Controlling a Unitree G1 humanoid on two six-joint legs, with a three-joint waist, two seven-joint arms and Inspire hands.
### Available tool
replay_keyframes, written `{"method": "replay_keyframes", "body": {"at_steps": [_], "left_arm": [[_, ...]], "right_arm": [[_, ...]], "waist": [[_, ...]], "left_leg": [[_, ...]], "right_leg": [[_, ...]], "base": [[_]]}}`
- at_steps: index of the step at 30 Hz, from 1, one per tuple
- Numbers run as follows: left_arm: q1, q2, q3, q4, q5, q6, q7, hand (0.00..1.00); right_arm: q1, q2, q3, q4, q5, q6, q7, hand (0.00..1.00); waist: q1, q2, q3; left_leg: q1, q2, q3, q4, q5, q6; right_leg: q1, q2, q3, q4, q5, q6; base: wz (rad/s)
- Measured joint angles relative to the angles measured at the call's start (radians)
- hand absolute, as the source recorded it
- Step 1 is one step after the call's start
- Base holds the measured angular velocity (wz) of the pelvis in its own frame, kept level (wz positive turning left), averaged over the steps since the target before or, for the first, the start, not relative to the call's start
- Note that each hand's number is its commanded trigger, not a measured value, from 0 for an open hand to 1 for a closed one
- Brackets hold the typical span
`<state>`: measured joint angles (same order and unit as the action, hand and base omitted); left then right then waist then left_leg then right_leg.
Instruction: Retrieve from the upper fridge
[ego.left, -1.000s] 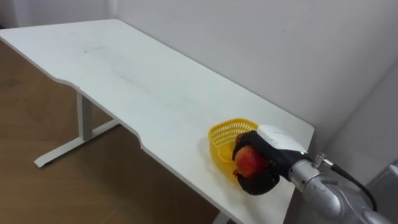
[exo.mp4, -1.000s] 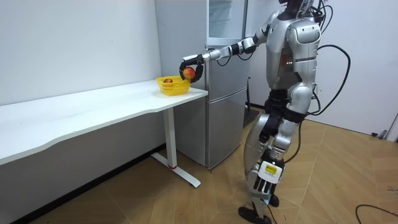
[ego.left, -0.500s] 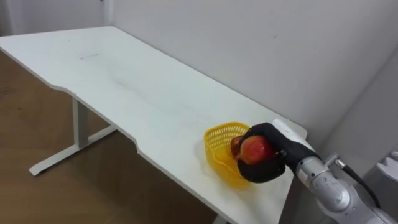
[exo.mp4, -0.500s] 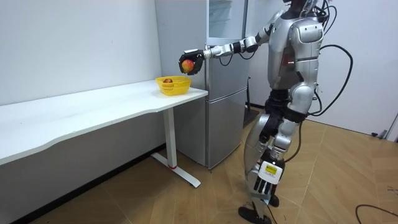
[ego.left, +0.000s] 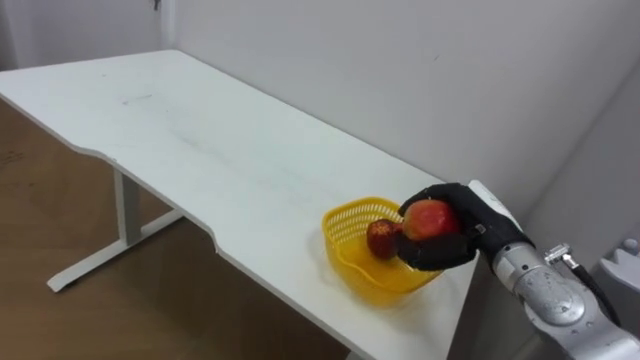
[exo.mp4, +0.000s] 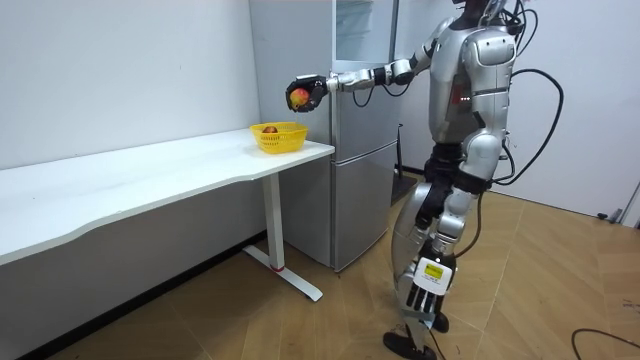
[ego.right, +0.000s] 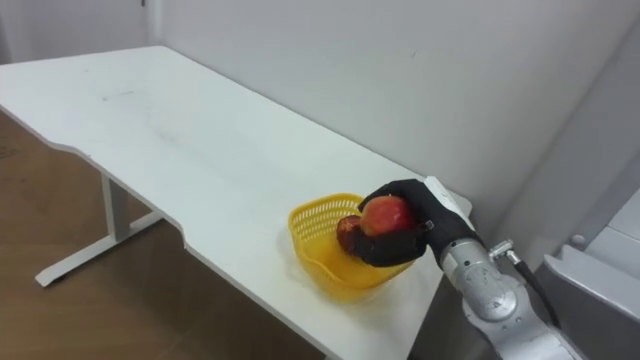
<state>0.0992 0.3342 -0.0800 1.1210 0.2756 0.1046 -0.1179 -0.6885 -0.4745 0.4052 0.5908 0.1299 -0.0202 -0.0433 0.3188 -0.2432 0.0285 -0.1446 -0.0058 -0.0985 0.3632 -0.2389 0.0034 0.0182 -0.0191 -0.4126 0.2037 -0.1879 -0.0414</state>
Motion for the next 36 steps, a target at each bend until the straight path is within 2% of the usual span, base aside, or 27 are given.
{"method": "replay_keyframes", "body": {"at_steps": [7,11,18,21,25,32,33,34,36], "left_arm": [[0.028,-0.006,-0.001,-0.015,-0.007,-0.001,0.007,0.0],[0.052,-0.006,-0.003,-0.041,-0.009,-0.002,0.008,0.0],[0.048,-0.001,-0.007,-0.048,-0.009,-0.002,0.004,0.0],[0.048,0.003,-0.022,-0.047,-0.01,-0.002,0.004,0.0],[0.044,0.003,-0.022,-0.047,-0.009,-0.01,-0.001,0.0],[0.032,0.002,-0.023,-0.042,-0.009,-0.01,-0.017,0.0],[0.026,0.002,-0.023,-0.041,-0.009,-0.009,-0.017,0.0],[0.024,0.002,-0.023,-0.041,-0.009,-0.009,-0.017,0.0],[0.015,0.001,-0.023,-0.04,-0.009,-0.01,-0.016,0.0]], "right_arm": [[0.0,0.0,0.002,0.0,-0.002,0.0,-0.003,1.0],[0.0,0.0,0.01,0.052,-0.001,0.0,-0.012,1.0],[-0.022,0.0,0.016,0.127,0.001,0.001,-0.064,1.0],[-0.047,0.0,0.034,0.148,0.0,0.0,-0.08,1.0],[-0.078,0.0,0.043,0.19,-0.019,0.0,-0.087,1.0],[-0.102,0.001,0.047,0.219,-0.041,0.0,-0.108,1.0],[-0.103,0.001,0.047,0.219,-0.045,0.0,-0.11,0.9],[-0.104,0.001,0.047,0.219,-0.048,0.0,-0.11,0.0],[-0.104,0.001,0.047,0.218,-0.062,0.0,-0.112,0.0]], "waist": [[-0.012,0.0,0.0002],[-0.004,0.0,0.0004],[0.02,-0.007,0.0011],[0.023,-0.011,0.0101],[0.04,-0.023,0.0166],[0.06,-0.031,0.0166],[0.062,-0.031,0.0168],[0.063,-0.032,0.017],[0.066,-0.033,0.0176]], "left_leg": [[0.001,0.0,0.001,-0.002,0.0,0.0],[0.009,-0.001,-0.001,-0.004,0.0,0.0],[-0.018,-0.002,-0.003,-0.001,0.001,0.0],[-0.025,-0.002,-0.003,0.0,0.001,0.0],[-0.043,-0.002,-0.003,0.001,0.002,0.0],[-0.078,-0.007,-0.018,0.014,0.004,0.002],[-0.081,-0.008,-0.018,0.015,0.004,0.002],[-0.082,-0.008,-0.018,0.015,0.004,0.002],[-0.086,-0.007,-0.018,0.014,0.004,0.003]], "right_leg": [[0.0,-0.001,0.003,0.0,0.0,0.0],[0.007,-0.001,0.001,0.002,0.0,0.0],[-0.013,-0.001,-0.001,0.002,-0.001,0.001],[-0.019,0.0,-0.002,0.002,-0.001,0.001],[-0.037,0.001,-0.002,0.002,-0.001,0.001],[-0.066,-0.004,-0.006,0.003,-0.001,0.001],[-0.069,-0.004,-0.006,0.004,-0.001,0.001],[-0.07,-0.005,-0.006,0.004,-0.001,0.001],[-0.071,-0.006,-0.006,0.004,-0.001,0.001]], "base": [[0.0],[0.0],[0.02],[0.0],[0.0],[0.06],[0.0],[0.0],[0.0]]}}
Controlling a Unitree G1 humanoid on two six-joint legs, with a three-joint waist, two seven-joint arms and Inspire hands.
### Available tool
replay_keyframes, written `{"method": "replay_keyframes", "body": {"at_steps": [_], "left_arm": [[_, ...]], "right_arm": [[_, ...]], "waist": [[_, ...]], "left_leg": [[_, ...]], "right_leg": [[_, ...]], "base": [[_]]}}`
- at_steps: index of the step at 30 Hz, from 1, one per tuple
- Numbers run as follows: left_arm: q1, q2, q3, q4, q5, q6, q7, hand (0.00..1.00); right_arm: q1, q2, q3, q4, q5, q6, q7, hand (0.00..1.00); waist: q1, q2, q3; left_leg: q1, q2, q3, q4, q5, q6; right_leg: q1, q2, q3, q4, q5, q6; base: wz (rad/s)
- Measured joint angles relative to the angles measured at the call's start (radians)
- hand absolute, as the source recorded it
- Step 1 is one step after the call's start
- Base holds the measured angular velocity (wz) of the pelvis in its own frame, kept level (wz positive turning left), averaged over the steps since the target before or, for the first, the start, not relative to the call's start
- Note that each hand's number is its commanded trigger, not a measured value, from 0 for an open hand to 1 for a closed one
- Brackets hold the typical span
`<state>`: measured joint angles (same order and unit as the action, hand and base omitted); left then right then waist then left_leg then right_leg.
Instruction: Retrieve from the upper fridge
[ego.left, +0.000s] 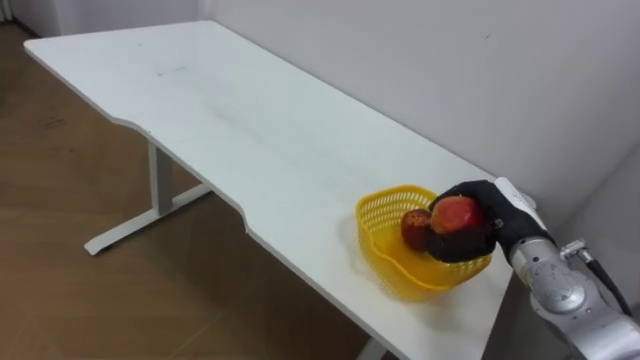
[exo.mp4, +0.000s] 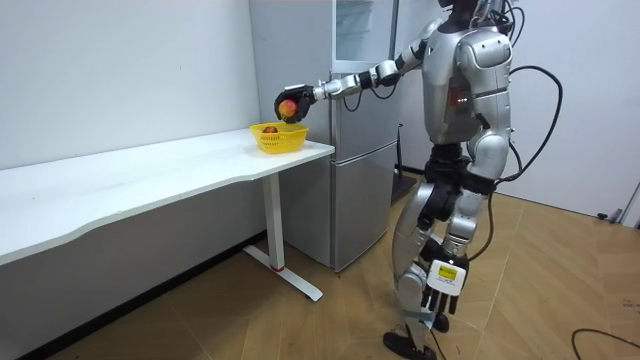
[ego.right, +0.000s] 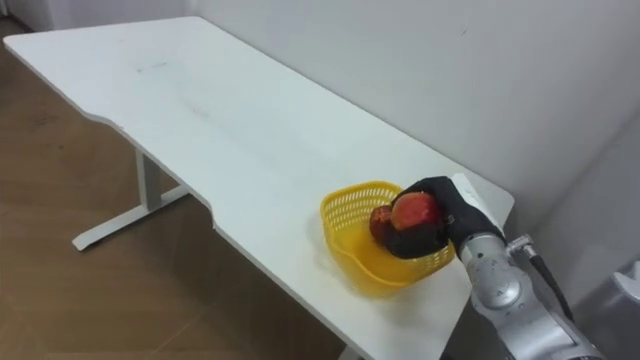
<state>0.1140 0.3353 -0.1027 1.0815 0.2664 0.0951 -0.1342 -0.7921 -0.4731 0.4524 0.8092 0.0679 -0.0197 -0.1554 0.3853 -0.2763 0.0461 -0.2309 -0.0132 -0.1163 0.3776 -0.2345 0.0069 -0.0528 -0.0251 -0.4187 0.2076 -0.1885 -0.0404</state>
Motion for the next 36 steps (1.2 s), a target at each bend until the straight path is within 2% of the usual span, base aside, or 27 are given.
{"method": "replay_keyframes", "body": {"at_steps": [9,26,36], "left_arm": [[0.001,0.0,0.0,0.0,0.0,-0.001,0.01,0.0],[0.006,-0.002,0.0,-0.001,0.0,0.005,0.016,0.0],[0.015,-0.003,0.0,-0.002,-0.001,0.007,0.025,0.0]], "right_arm": [[-0.001,0.0,-0.001,-0.001,0.005,0.0,-0.018,0.0],[-0.002,0.0,-0.002,0.0,0.009,0.0,-0.032,0.0],[-0.027,0.0,-0.005,-0.001,0.028,0.0,-0.032,0.0]], "waist": [[0.004,0.004,0.0045],[0.002,0.008,0.007],[-0.027,0.015,0.0037]], "left_leg": [[-0.005,0.0,0.0,0.007,0.0,0.001],[0.0,0.0,0.004,0.006,0.0,0.001],[0.0,0.001,0.005,0.006,0.001,0.001]], "right_leg": [[-0.001,-0.001,-0.002,0.011,0.0,0.001],[-0.002,0.0,0.0,0.012,0.0,0.001],[-0.002,0.005,0.002,0.012,0.0,0.0]], "base": [[0.0],[0.0],[0.0]]}}
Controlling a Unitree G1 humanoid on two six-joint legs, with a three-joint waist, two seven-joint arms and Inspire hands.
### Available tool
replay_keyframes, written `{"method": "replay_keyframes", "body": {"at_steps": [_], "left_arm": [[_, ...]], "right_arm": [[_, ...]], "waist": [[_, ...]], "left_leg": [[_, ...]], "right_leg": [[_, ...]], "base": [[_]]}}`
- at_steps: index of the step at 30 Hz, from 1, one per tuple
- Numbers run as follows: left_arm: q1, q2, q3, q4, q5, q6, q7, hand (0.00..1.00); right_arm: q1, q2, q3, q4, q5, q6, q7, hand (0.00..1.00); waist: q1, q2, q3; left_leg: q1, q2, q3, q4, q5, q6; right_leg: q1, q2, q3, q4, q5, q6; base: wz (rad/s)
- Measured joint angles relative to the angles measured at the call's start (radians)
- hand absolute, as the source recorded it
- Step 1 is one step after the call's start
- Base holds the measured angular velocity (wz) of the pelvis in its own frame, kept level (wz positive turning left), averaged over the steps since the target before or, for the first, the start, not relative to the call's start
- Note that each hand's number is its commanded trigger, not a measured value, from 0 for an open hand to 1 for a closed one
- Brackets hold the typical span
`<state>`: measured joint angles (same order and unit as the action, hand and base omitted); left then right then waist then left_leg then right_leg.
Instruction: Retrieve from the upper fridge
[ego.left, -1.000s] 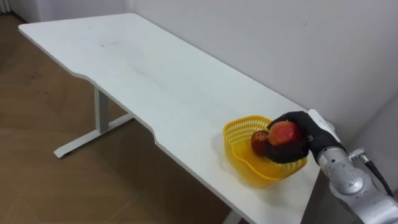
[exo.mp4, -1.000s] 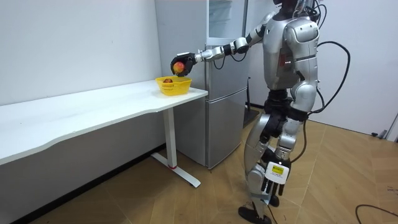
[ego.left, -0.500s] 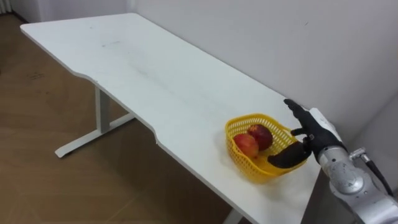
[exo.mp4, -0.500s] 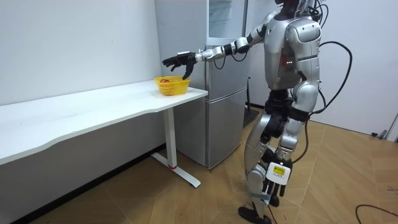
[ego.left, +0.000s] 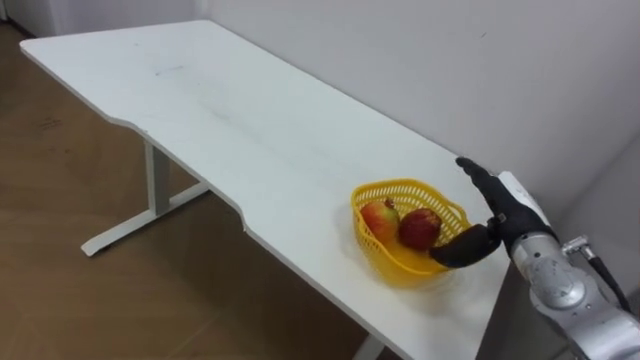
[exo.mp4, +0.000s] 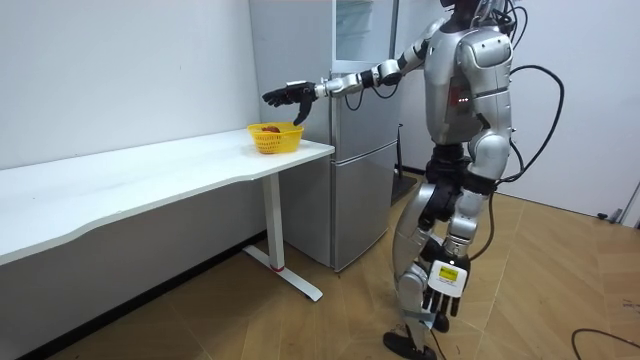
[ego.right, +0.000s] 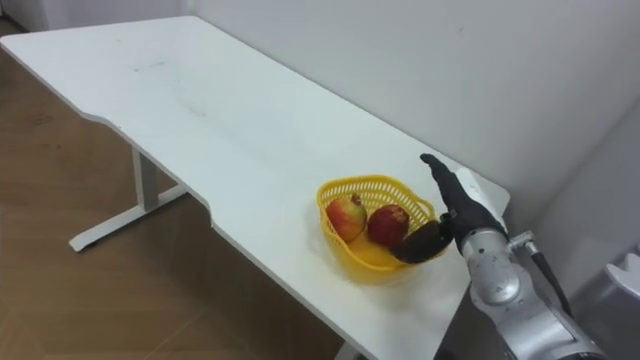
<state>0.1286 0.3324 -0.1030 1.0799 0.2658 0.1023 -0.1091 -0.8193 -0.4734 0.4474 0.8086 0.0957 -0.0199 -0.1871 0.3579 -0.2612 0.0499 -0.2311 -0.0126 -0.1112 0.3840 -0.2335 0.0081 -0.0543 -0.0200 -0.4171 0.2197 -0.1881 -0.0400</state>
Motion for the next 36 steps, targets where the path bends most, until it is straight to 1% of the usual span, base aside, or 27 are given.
{"method": "replay_keyframes", "body": {"at_steps": [2,5,6,7,8,10,11,12,13,15,16,18,19,21,22,23,24,25,26,27,28,29,30,31,32,34,36], "left_arm": [[0.0,-0.007,0.001,-0.002,0.0,0.0,0.011,0.0],[0.005,-0.014,0.003,-0.002,0.0,0.0,0.019,0.0],[0.012,-0.015,0.004,-0.002,0.001,0.0,0.02,0.0],[0.017,-0.017,0.005,-0.003,0.001,0.001,0.021,0.0],[0.029,-0.021,0.006,-0.003,0.001,0.001,0.022,0.0],[0.048,-0.029,0.012,-0.003,0.002,0.001,0.021,0.0],[0.059,-0.036,0.021,-0.004,0.011,0.001,0.02,0.0],[0.065,-0.042,0.031,-0.008,0.011,0.002,0.021,0.0],[0.067,-0.045,0.035,-0.01,0.01,0.001,0.021,0.0],[0.085,-0.063,0.045,-0.022,0.01,0.0,0.021,0.0],[0.088,-0.068,0.047,-0.023,0.01,-0.001,0.021,0.0],[0.092,-0.085,0.056,-0.024,0.01,-0.002,0.02,0.0],[0.095,-0.086,0.056,-0.028,0.01,-0.004,0.019,0.0],[0.113,-0.087,0.068,-0.043,0.009,-0.021,0.017,0.0],[0.117,-0.089,0.072,-0.043,0.01,-0.022,0.017,0.0],[0.129,-0.093,0.074,-0.045,0.01,-0.022,0.016,0.0],[0.134,-0.098,0.076,-0.048,0.01,-0.023,0.016,0.0],[0.149,-0.104,0.076,-0.043,0.007,-0.025,0.017,0.0],[0.151,-0.107,0.076,-0.043,0.005,-0.026,0.018,0.0],[0.154,-0.112,0.078,-0.042,0.004,-0.03,0.019,0.0],[0.16,-0.114,0.078,-0.042,0.003,-0.037,0.019,0.0],[0.163,-0.115,0.078,-0.042,0.003,-0.042,0.019,0.0],[0.17,-0.118,0.08,-0.042,0.003,-0.046,0.019,0.0],[0.174,-0.118,0.081,-0.043,0.002,-0.047,0.019,0.0],[0.171,-0.119,0.081,-0.043,0.001,-0.048,0.019,0.0],[0.168,-0.121,0.081,-0.041,0.0,-0.054,0.019,0.0],[0.168,-0.121,0.082,-0.04,-0.002,-0.071,0.032,0.0]], "right_arm": [[-0.003,0.0,-0.019,-0.008,0.013,0.0,0.0,0.0],[-0.003,0.0,-0.051,-0.027,0.033,0.0,0.0,0.0],[-0.002,0.0,-0.061,-0.042,0.035,0.0,0.0,0.0],[-0.002,0.0,-0.066,-0.053,0.034,0.0,0.0,0.0],[0.004,0.001,-0.078,-0.085,0.034,0.0,-0.002,0.0],[0.019,0.001,-0.079,-0.142,0.034,0.0,-0.008,0.0],[0.031,0.005,-0.085,-0.18,0.032,-0.001,-0.007,0.0],[0.06,0.005,-0.104,-0.238,0.032,-0.001,-0.007,0.0],[0.075,0.005,-0.113,-0.269,0.032,-0.001,-0.007,0.0],[0.127,0.006,-0.126,-0.407,0.007,-0.002,-0.007,0.0],[0.137,0.008,-0.128,-0.437,0.007,-0.004,-0.007,0.0],[0.177,0.037,-0.163,-0.533,-0.012,-0.012,-0.007,0.0],[0.192,0.039,-0.169,-0.563,-0.027,-0.012,-0.009,0.0],[0.262,0.042,-0.195,-0.695,-0.028,-0.015,-0.011,0.0],[0.283,0.043,-0.203,-0.727,-0.028,-0.016,-0.013,0.0],[0.323,0.05,-0.215,-0.787,-0.03,-0.021,-0.022,0.0],[0.351,0.063,-0.225,-0.837,-0.033,-0.036,-0.029,0.0],[0.367,0.074,-0.228,-0.874,-0.037,-0.052,-0.04,0.0],[0.378,0.077,-0.231,-0.891,-0.041,-0.06,-0.044,0.0],[0.405,0.082,-0.237,-0.914,-0.045,-0.082,-0.052,0.0],[0.441,0.092,-0.244,-0.94,-0.064,-0.089,-0.063,0.0],[0.459,0.097,-0.245,-0.955,-0.074,-0.091,-0.067,0.0],[0.485,0.103,-0.247,-0.975,-0.098,-0.099,-0.074,0.0],[0.495,0.105,-0.251,-0.983,-0.106,-0.106,-0.076,0.0],[0.519,0.105,-0.27,-1.0,-0.117,-0.117,-0.086,0.0],[0.548,0.106,-0.294,-1.015,-0.142,-0.129,-0.117,0.0],[0.605,0.107,-0.333,-1.04,-0.172,-0.14,-0.152,0.0]], "waist": [[-0.007,0.008,-0.0035],[-0.022,0.025,-0.0049],[-0.026,0.03,-0.0079],[-0.025,0.033,-0.0086],[-0.026,0.043,-0.0091],[-0.038,0.058,-0.0164],[-0.055,0.067,-0.0229],[-0.056,0.073,-0.0287],[-0.055,0.076,-0.0306],[-0.06,0.099,-0.0377],[-0.06,0.105,-0.0392],[-0.082,0.129,-0.04],[-0.082,0.131,-0.0414],[-0.088,0.14,-0.0381],[-0.09,0.145,-0.0353],[-0.109,0.155,-0.0384],[-0.129,0.157,-0.043],[-0.143,0.168,-0.0394],[-0.154,0.171,-0.04],[-0.161,0.179,-0.0391],[-0.167,0.188,-0.0376],[-0.17,0.191,-0.0403],[-0.185,0.198,-0.0457],[-0.193,0.201,-0.0466],[-0.212,0.202,-0.0481],[-0.225,0.207,-0.048],[-0.249,0.209,-0.0498]], "left_leg": [[0.002,0.0,0.0,0.007,0.0,0.0],[0.019,0.001,0.002,0.005,0.0,0.0],[0.03,0.002,0.008,-0.004,0.0,0.0],[0.038,0.003,0.014,-0.009,0.0,0.0],[0.054,0.004,0.024,-0.015,0.0,0.001],[0.079,0.004,0.03,-0.028,0.0,0.001],[0.095,0.005,0.03,-0.033,0.0,0.001],[0.108,0.005,0.033,-0.041,0.0,0.001],[0.113,0.005,0.037,-0.043,0.0,0.001],[0.137,0.008,0.054,-0.055,0.0,0.001],[0.141,0.008,0.056,-0.058,0.0,0.001],[0.158,0.009,0.062,-0.062,0.0,0.001],[0.162,0.014,0.067,-0.063,0.0,0.001],[0.181,0.017,0.086,-0.071,0.0,0.001],[0.189,0.017,0.088,-0.075,0.0,0.001],[0.193,0.019,0.089,-0.077,0.0,0.001],[0.193,0.02,0.09,-0.079,0.0,0.001],[0.194,0.021,0.094,-0.081,0.0,0.001],[0.2,0.021,0.1,-0.082,0.0,0.001],[0.215,0.02,0.112,-0.09,0.0,0.001],[0.232,0.019,0.124,-0.1,0.0,0.001],[0.238,0.02,0.13,-0.106,0.0,0.001],[0.246,0.021,0.14,-0.113,0.0,0.001],[0.247,0.022,0.141,-0.114,0.0,0.001],[0.248,0.023,0.149,-0.116,0.0,0.001],[0.259,0.025,0.165,-0.122,0.0,0.001],[0.274,0.025,0.175,-0.131,0.001,0.001]], "right_leg": [[0.001,0.001,0.003,0.0,0.0,0.0],[0.018,0.0,0.004,-0.001,0.0,0.0],[0.022,-0.005,0.008,0.0,0.0,0.0],[0.026,-0.006,0.01,-0.002,0.0,0.0],[0.039,-0.003,0.017,-0.003,0.0,0.0],[0.057,-0.005,0.018,-0.004,0.0,0.001],[0.067,-0.008,0.022,-0.006,0.0,0.001],[0.077,-0.007,0.031,-0.014,0.0,0.001],[0.082,-0.006,0.035,-0.017,0.0,0.001],[0.093,-0.006,0.054,-0.017,0.0,0.001],[0.094,-0.005,0.059,-0.017,0.0,0.001],[0.106,-0.005,0.066,-0.017,-0.001,0.001],[0.107,-0.005,0.069,-0.017,-0.001,0.001],[0.115,-0.003,0.085,-0.017,-0.001,0.001],[0.121,-0.003,0.087,-0.017,-0.001,0.001],[0.124,-0.003,0.088,-0.018,-0.001,0.001],[0.125,-0.004,0.088,-0.017,-0.001,0.002],[0.125,-0.004,0.094,-0.017,-0.001,0.002],[0.126,-0.004,0.101,-0.017,-0.001,0.002],[0.133,-0.002,0.116,-0.017,0.0,0.003],[0.143,-0.001,0.125,-0.017,-0.001,0.003],[0.144,0.0,0.132,-0.017,-0.001,0.004],[0.144,0.003,0.144,-0.017,-0.001,0.004],[0.144,0.003,0.146,-0.017,-0.001,0.004],[0.141,0.003,0.156,-0.017,-0.001,0.004],[0.141,0.005,0.171,-0.017,-0.001,0.004],[0.145,0.005,0.184,-0.017,-0.003,0.006]], "base": [[0.0],[0.0],[-0.07],[-0.2],[-0.22],[-0.11],[-0.03],[-0.08],[-0.17],[-0.24],[-0.2],[-0.1],[-0.16],[-0.21],[-0.1],[-0.04],[-0.07],[-0.1],[-0.24],[-0.29],[-0.3],[-0.3],[-0.21],[-0.2],[-0.18],[-0.22],[-0.16]]}}
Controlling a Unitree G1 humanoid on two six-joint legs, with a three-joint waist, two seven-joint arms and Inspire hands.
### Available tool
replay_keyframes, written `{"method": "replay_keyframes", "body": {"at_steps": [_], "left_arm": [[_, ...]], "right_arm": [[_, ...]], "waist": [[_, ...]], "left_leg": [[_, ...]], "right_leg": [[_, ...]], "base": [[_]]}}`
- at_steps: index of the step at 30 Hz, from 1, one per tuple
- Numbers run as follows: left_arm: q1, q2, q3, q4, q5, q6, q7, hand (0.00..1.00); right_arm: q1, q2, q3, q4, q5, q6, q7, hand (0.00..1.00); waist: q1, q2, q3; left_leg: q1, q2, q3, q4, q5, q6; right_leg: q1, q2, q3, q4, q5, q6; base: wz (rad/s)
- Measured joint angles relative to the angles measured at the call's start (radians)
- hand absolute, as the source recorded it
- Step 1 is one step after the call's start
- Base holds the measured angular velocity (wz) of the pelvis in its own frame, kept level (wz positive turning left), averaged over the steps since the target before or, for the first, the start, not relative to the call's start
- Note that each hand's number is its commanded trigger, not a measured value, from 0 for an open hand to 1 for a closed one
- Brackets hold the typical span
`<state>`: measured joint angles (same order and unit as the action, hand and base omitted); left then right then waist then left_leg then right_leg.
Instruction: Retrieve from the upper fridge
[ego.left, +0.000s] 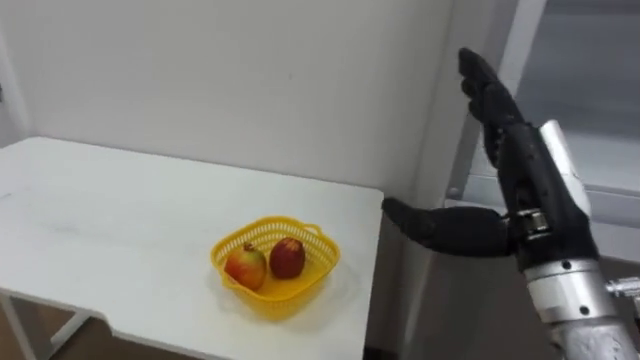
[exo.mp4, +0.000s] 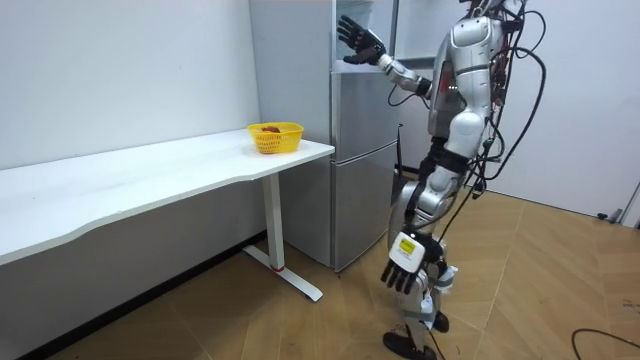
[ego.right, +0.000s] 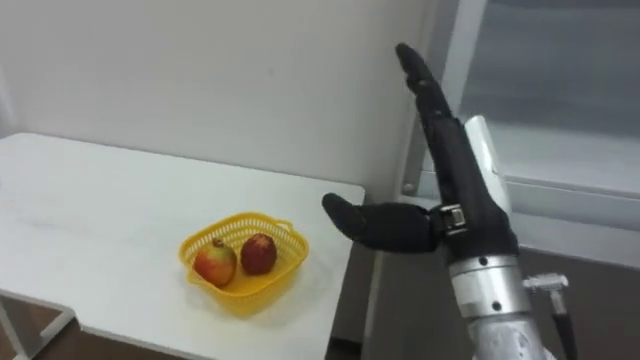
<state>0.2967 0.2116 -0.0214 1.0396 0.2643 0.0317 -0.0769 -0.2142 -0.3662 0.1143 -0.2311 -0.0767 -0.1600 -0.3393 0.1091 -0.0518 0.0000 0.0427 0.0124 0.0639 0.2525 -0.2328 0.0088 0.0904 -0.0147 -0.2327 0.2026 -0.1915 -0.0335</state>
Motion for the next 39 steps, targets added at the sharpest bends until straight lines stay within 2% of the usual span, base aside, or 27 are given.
{"method": "replay_keyframes", "body": {"at_steps": [2,3,6,8,12,15,19,24,27,33,37,38,39], "left_arm": [[0.0,-0.001,0.008,0.002,0.0,-0.018,0.009,0.0],[0.003,-0.003,0.013,0.002,0.0,-0.021,0.009,0.0],[0.004,-0.004,0.017,0.002,0.001,-0.03,0.009,0.0],[0.004,-0.004,0.018,0.003,0.0,-0.037,0.009,0.0],[0.006,-0.005,0.017,0.015,0.0,-0.041,0.01,0.0],[0.003,-0.008,0.018,0.03,0.0,-0.047,0.01,0.0],[0.006,-0.014,0.02,0.065,0.001,-0.047,0.017,0.0],[0.01,-0.031,0.021,0.069,-0.021,-0.046,0.022,0.0],[0.01,-0.043,0.041,0.08,-0.027,-0.045,0.025,0.0],[0.01,-0.042,0.045,0.074,-0.027,-0.028,0.025,0.0],[0.014,-0.042,0.047,0.067,-0.028,-0.024,0.026,0.0],[0.016,-0.042,0.05,0.058,-0.032,-0.025,0.027,0.0],[0.016,-0.042,0.05,0.058,-0.037,-0.028,0.031,0.0]], "right_arm": [[0.06,0.012,-0.046,-0.05,-0.002,-0.01,-0.01,0.0],[0.096,0.026,-0.076,-0.075,-0.001,-0.027,-0.019,0.0],[0.125,0.048,-0.131,-0.103,-0.003,-0.052,-0.055,0.0],[0.128,0.049,-0.155,-0.105,-0.003,-0.065,-0.08,0.0],[0.184,0.049,-0.184,-0.108,0.059,-0.1,-0.12,0.0],[0.232,0.05,-0.186,-0.107,0.09,-0.101,-0.135,0.0],[0.293,0.057,-0.191,-0.086,0.11,-0.101,-0.143,0.0],[0.363,0.109,-0.23,0.014,0.169,-0.1,-0.147,0.0],[0.373,0.135,-0.233,0.063,0.208,-0.099,-0.146,0.0],[0.405,0.161,-0.258,0.113,0.296,-0.079,-0.164,0.0],[0.415,0.166,-0.262,0.138,0.359,-0.078,-0.186,0.0],[0.417,0.166,-0.267,0.146,0.394,-0.078,-0.197,0.0],[0.422,0.167,-0.269,0.151,0.432,-0.081,-0.21,0.0]], "waist": [[-0.013,0.0,0.0002],[-0.027,0.005,0.0022],[-0.058,0.014,0.0011],[-0.071,0.02,-0.0029],[-0.089,0.038,-0.0024],[-0.101,0.05,0.0007],[-0.107,0.06,-0.0009],[-0.113,0.056,-0.0021],[-0.126,0.055,-0.0039],[-0.133,0.057,-0.0041],[-0.136,0.066,-0.009],[-0.138,0.067,-0.0093],[-0.138,0.062,-0.0061]], "left_leg": [[0.008,0.0,0.006,0.0,0.0,0.0],[0.014,-0.001,0.006,-0.001,-0.001,0.001],[0.024,-0.001,0.016,-0.016,-0.001,0.002],[0.026,-0.001,0.018,-0.018,-0.002,0.002],[0.052,0.002,0.019,-0.024,-0.002,0.001],[0.05,0.003,0.022,-0.031,-0.003,0.0],[0.054,0.007,0.041,-0.031,-0.005,-0.002],[0.057,0.007,0.046,-0.036,-0.004,-0.002],[0.058,0.006,0.046,-0.039,-0.004,-0.002],[0.064,0.007,0.054,-0.041,-0.004,-0.002],[0.067,0.008,0.069,-0.048,-0.004,-0.002],[0.07,0.008,0.071,-0.05,-0.004,-0.002],[0.073,0.008,0.073,-0.052,-0.004,-0.002]], "right_leg": [[0.007,0.005,0.008,-0.003,-0.001,0.002],[0.014,0.005,0.008,-0.008,-0.002,0.003],[0.017,0.007,0.014,-0.016,-0.002,0.003],[0.016,0.007,0.019,-0.015,-0.002,0.003],[0.038,0.01,0.023,-0.016,-0.002,0.004],[0.03,0.011,0.028,-0.015,-0.002,0.004],[0.027,0.011,0.042,-0.017,-0.003,0.002],[0.022,0.008,0.044,-0.017,-0.006,0.002],[0.023,0.009,0.045,-0.02,-0.006,0.002],[0.026,0.016,0.059,-0.033,-0.006,0.003],[0.019,0.018,0.07,-0.033,-0.006,0.003],[0.02,0.019,0.074,-0.032,-0.006,0.003],[0.022,0.019,0.076,-0.033,-0.006,0.003]], "base": [[-0.11],[-0.04],[-0.08],[-0.05],[0.0],[-0.04],[-0.13],[-0.02],[0.0],[-0.03],[-0.11],[-0.07],[-0.06]]}}
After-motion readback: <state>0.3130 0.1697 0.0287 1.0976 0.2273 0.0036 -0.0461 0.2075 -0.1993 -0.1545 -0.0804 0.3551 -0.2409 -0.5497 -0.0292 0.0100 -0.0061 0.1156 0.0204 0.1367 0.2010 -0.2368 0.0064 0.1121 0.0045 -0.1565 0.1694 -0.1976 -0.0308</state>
